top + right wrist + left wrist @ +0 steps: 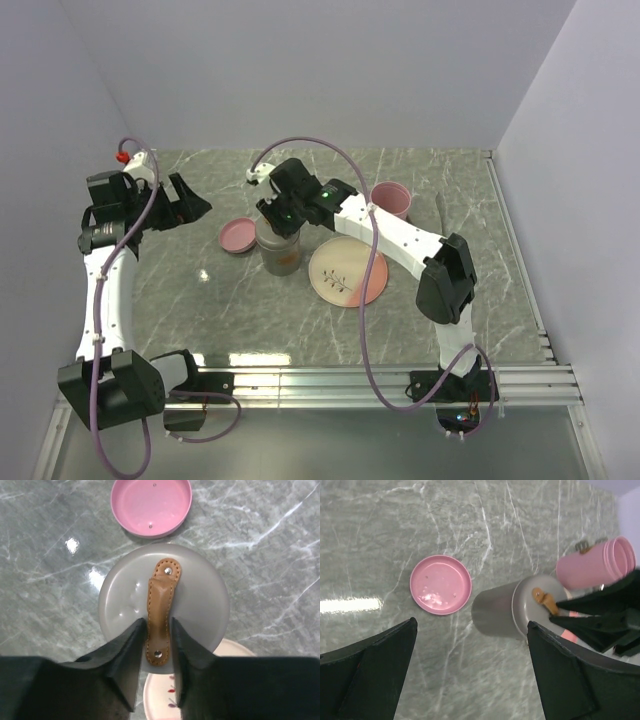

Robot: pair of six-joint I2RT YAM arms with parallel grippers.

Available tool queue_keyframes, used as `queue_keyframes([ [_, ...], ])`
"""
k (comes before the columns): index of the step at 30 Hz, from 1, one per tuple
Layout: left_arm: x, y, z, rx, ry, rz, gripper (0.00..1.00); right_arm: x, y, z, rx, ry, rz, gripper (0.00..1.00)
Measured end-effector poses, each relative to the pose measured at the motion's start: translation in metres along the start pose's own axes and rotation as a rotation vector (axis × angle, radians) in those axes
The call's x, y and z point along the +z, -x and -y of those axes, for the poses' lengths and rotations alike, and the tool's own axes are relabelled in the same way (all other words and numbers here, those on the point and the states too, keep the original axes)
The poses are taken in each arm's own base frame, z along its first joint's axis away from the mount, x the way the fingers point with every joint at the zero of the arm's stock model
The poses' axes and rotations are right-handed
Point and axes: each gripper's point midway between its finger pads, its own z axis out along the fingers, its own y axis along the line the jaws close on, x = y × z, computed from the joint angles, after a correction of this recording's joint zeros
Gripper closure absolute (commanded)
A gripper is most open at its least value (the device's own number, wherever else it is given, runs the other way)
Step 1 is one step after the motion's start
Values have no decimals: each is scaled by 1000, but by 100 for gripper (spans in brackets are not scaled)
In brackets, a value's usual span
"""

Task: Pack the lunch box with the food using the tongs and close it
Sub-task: Close the box lid on the packing box, then pick up the box lid from the center of the board.

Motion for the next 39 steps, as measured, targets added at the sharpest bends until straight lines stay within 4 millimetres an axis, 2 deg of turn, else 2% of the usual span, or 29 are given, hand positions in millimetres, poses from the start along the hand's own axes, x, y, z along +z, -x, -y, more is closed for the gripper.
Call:
queue_keyframes([
  [7, 1, -21, -2, 204, -76, -62, 3, -8, -2, -2, 10, 5, -26, 47],
  [13, 2, -44, -1, 319, -163, -119, 4, -18, 14, -2, 15, 7, 5, 38],
  [14, 2, -46, -1, 343, -178, -121, 6, -20, 17, -2, 16, 7, 11, 34],
  [16, 2, -52, 0, 409, -219, -127, 15, -24, 23, 0, 22, 6, 28, 29],
  [19, 1, -69, 0, 536, -304, -148, 17, -35, 31, 4, 38, 18, 55, 17],
  [20, 1, -76, -1, 595, -339, -156, 17, -41, 35, 9, 48, 21, 68, 6],
  [21, 0, -83, -1, 637, -366, -163, 17, -46, 37, 14, 62, 21, 78, 2],
  [27, 9, -109, -13, 914, -516, -198, 23, -97, 50, 75, 167, -15, 176, 0],
  [31, 26, -123, -26, 980, -599, -269, 28, -125, 45, 110, 224, -51, 214, 0],
  [34, 40, -134, -39, 1006, -622, -319, 31, -133, 37, 119, 251, -55, 216, 0],
  [39, 53, -138, -46, 1131, -623, -339, 35, -132, 27, 113, 263, -29, 193, 0],
])
